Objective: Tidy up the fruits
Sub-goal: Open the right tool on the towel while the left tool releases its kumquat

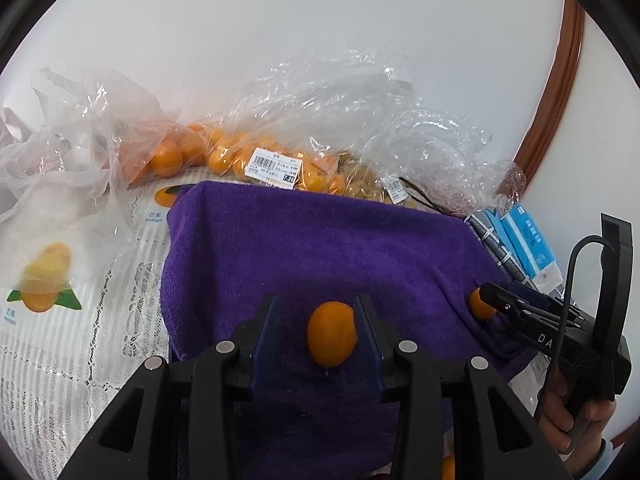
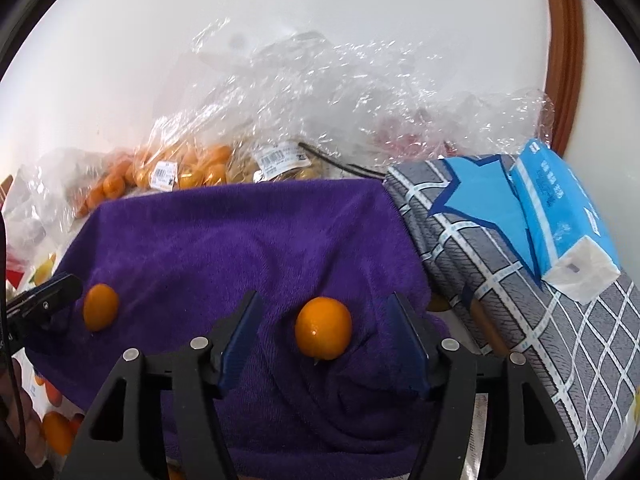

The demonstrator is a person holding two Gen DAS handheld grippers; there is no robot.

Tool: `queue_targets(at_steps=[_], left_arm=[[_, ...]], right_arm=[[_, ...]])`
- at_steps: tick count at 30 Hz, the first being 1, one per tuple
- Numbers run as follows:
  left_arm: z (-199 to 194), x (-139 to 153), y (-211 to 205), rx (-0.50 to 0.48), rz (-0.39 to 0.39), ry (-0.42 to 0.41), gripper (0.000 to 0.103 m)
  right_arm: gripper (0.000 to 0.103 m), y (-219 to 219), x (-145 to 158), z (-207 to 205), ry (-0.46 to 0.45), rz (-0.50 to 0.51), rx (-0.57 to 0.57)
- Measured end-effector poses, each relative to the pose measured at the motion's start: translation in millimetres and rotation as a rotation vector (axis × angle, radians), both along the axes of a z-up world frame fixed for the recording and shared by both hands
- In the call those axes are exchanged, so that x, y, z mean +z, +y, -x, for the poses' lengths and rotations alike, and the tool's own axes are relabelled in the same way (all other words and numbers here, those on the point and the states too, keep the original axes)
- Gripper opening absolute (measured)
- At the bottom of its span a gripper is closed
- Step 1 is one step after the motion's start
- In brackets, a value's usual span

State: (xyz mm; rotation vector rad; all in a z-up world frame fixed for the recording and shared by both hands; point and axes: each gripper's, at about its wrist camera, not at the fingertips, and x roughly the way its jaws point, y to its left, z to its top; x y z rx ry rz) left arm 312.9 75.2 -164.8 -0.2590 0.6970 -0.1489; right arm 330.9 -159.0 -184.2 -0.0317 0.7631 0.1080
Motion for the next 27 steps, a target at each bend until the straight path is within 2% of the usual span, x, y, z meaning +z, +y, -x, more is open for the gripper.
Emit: queue_targets(at_steps=[9,15,21,25,27], left_arm=[[9,8,3,0.030,0.006,-0.080,0.037],[11,11,-1,0.002,0.007,-0.086,0.037],[12,15,-7,-0.027,-0.007,-0.071,0.037],[13,15,-5,-0.022,0.046,-0.047,0.037],[15,18,-7,-0.025,0.028,-0.056,0.037]], right_arm=[[0.064,-8,17,14,-0.049,-0.025,-0.018],[0.064,0,37,38,-0.107,0.014,-0.018],[0.064,-6,42,61,-0.068,0.004,-0.006],[0.064,-17,34,79,-0.028,-0.001,-0.024],[0.064,-23,31,87,-0.014,-0.008,-0.033]])
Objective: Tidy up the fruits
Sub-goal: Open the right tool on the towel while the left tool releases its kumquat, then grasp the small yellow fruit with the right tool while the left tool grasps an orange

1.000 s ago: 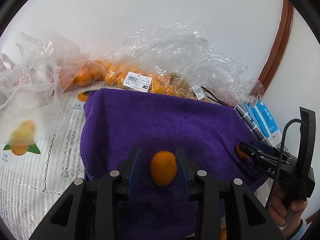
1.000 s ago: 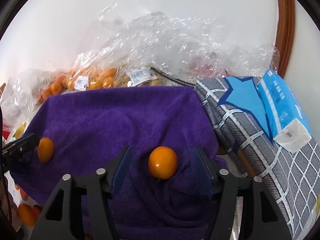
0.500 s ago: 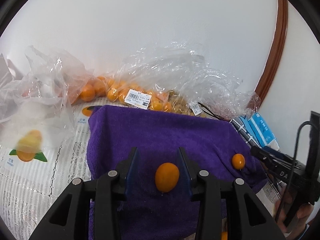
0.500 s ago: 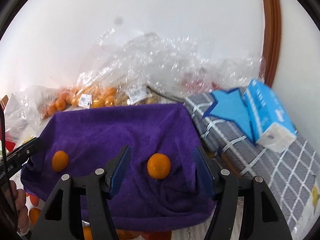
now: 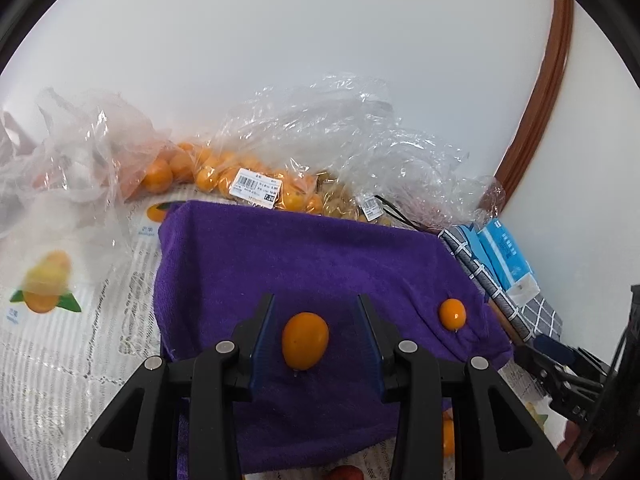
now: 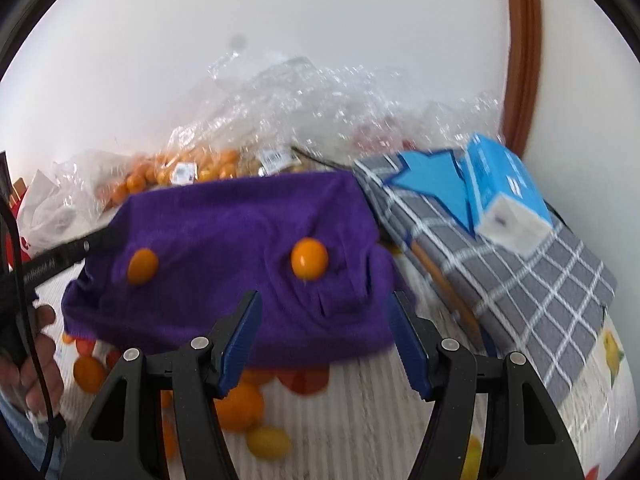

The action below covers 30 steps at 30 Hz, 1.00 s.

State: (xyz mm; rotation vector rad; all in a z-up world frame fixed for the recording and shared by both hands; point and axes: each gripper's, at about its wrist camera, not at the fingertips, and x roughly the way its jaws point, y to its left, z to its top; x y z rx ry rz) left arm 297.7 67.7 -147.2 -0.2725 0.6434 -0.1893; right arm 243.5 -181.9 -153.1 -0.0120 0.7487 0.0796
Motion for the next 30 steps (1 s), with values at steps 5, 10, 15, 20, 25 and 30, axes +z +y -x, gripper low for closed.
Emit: queue_targets(at_steps=[5,10,15,20,25,30], left_arm=[[14,22,-4,0.002,-0.034,-0.055,0.038],[43,35,7,0.019,-0.021,-0.064,0.056],[74,14,31,0.054,0.000,0.026,0.056],[105,-4,45,0.070,-0.004,0.034,0.056],[118,-18,43,0.044,-0.010,0.030,0.056],[115,-32,37,-0.004,0.028,0.093,0.054]], right_arm=[[0.064,-16,0,29,-0.005,-0.037,-0.022],[0.064,-15,-6,48,0.006,-0.003,0.002],[0.060,-10,-19,59,0.034,-0.022,0.041],[0.056,2,-32,64,0.072,-0.055,0.122],[0.046,18,-47,62,0.096,0.024,0.150],[0.031,24,-59,53,0.142,0.037,0.166]])
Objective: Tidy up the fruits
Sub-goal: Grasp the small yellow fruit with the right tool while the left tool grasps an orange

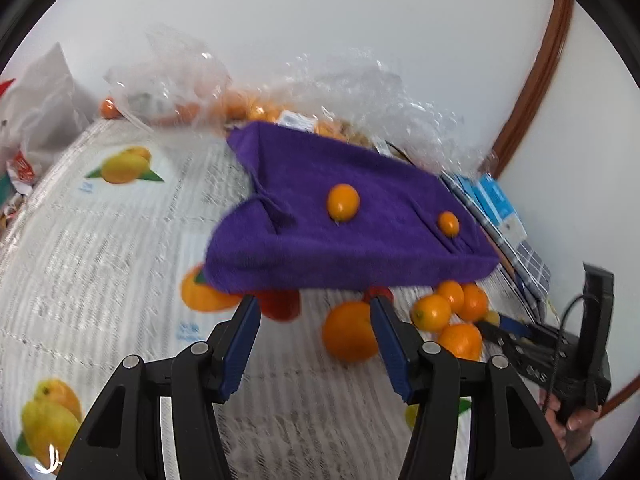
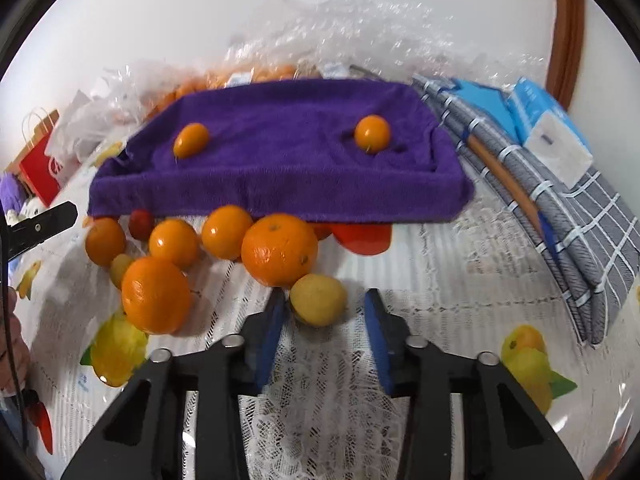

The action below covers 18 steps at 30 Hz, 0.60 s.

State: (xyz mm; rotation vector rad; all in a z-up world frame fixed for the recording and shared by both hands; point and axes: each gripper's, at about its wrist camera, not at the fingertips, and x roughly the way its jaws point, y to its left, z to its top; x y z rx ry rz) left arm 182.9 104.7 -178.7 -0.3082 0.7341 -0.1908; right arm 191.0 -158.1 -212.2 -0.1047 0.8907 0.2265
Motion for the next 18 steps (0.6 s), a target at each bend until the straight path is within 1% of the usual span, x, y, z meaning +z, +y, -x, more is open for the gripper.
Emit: queue_targets(at_steps=[1,4,7,10,14,16,18], left_arm=[[2,1,-2,-0.014,-0.002,-0.016,0.055],[4,1,-13,-0.043,-0.043,-0.029,0.055],[-1,-5,-22,-0.061,-0.066,-0.002,0.055],[-6,-10,-28,-0.088,-0.057,0.022,0.055],[-11,-16,-36,-0.098,-0.078,0.062,0.055],[-13,-19,-40,-0.098,-0.101,0.079,0.055],[-12,-20,-43,-0.097,-0.117,0.081,0.050]], right_arm=[[0.029,0,1,0,-0.009,0.000,0.000],[0.029,-1,0,3,-0.016,-0.009,0.002],[0.029,-4,3,8,-0.042,-0.019,-0.015],[0.029,-10,6,11,-0.062,-0.038,-0.035],[0.029,-13,6,8,-0.054,-0.058,-0.042],[0.029,-12,6,9,-0.054,-0.061,-0.035],[0.029,-10,6,10,-0.055,-0.056,-0.024]])
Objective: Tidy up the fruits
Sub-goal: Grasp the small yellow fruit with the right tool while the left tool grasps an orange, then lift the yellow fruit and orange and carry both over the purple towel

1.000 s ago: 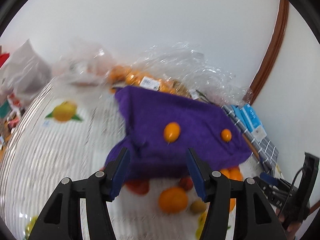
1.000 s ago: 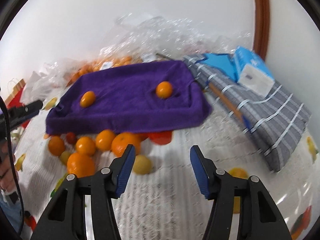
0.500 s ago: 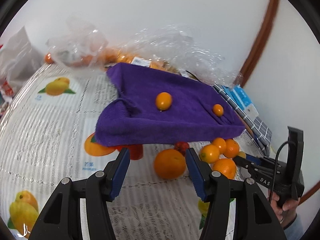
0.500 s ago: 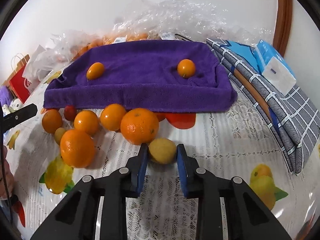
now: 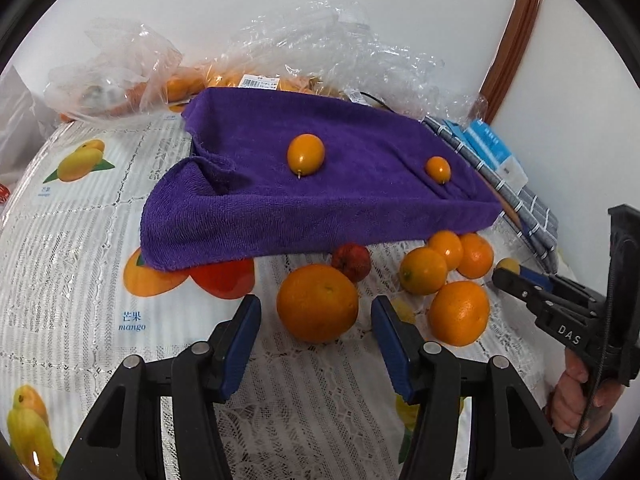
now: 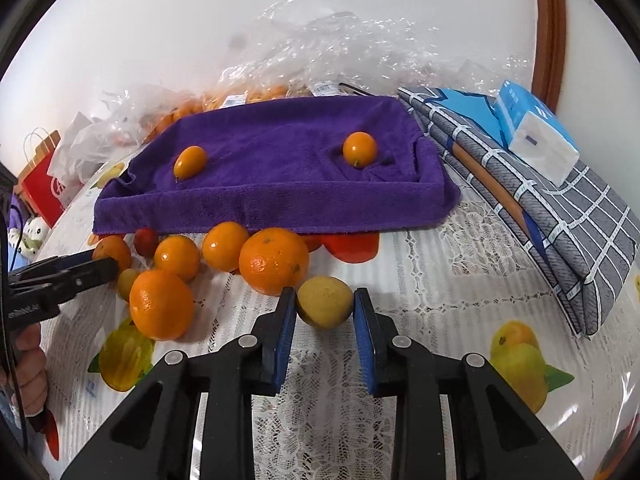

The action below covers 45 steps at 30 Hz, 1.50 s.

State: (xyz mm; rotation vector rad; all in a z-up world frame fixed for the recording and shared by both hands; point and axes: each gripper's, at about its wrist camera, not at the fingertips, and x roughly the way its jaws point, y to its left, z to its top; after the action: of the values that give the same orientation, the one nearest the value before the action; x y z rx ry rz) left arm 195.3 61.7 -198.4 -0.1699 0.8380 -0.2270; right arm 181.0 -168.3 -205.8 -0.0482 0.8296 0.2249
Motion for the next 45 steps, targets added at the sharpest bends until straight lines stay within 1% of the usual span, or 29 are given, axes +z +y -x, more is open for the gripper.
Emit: queue_targets(at_steps=[1,2,4,13,17,20,23,26,29,32,34,35,37,41,45], left_arm=[[1,0,-1,-0.002,0.006,-0.001,0.042],[1,0,0,0.004,0.009,0.001,0.039],[2,0,0,0.012,0.017,-0.002,0.039],[8,8,4,0.034,0.059,-0.062,0.038],[11,13,4,0.015,0.087,-0.078,0.038],[14,16,3,0.015,0.077,-0.097,0.038],[17,17,3,0.024,0.066,-0.108,0.038],[21,19,0,0.028,0.035,-0.116,0.038],[25,23,-3,0.023,0.029,-0.123,0.038],[27,33,-7,0.020,0.024,-0.116,0.038],[26,41,-9,0.028,0.001,-0.118,0.038],[26,46,-10,0.032,-0.004,-0.122,0.038],[22,57,-8,0.032,0.010,-0.137,0.038],[4,82,0,0.066,0.037,-0.176,0.038],[-27,99,11,0.128,0.074,-0.201,0.038]], right_arm=[[0.029,1,0,0,-0.001,0.005,0.001],[0.029,2,0,1,-0.003,0.012,0.002],[0.029,3,1,2,-0.009,0.018,-0.001],[0.029,-2,3,3,-0.016,-0.023,0.012],[0.029,-7,5,5,-0.030,-0.045,-0.007],[0.029,-14,7,7,-0.041,-0.082,-0.020],[0.029,-17,9,8,-0.042,-0.080,-0.024],[0.029,-20,12,8,-0.035,-0.102,-0.041],[0.029,-26,25,7,-0.033,-0.144,-0.053],[0.029,-25,44,4,-0.068,-0.119,-0.053],[0.029,-21,56,-2,-0.088,-0.107,-0.044],[0.029,-20,62,-5,-0.097,-0.115,-0.031],[0.029,-18,73,-14,-0.113,-0.133,-0.017],[0.029,-8,97,-38,-0.178,-0.129,-0.005],[0.029,1,113,-64,-0.220,-0.128,0.001]])
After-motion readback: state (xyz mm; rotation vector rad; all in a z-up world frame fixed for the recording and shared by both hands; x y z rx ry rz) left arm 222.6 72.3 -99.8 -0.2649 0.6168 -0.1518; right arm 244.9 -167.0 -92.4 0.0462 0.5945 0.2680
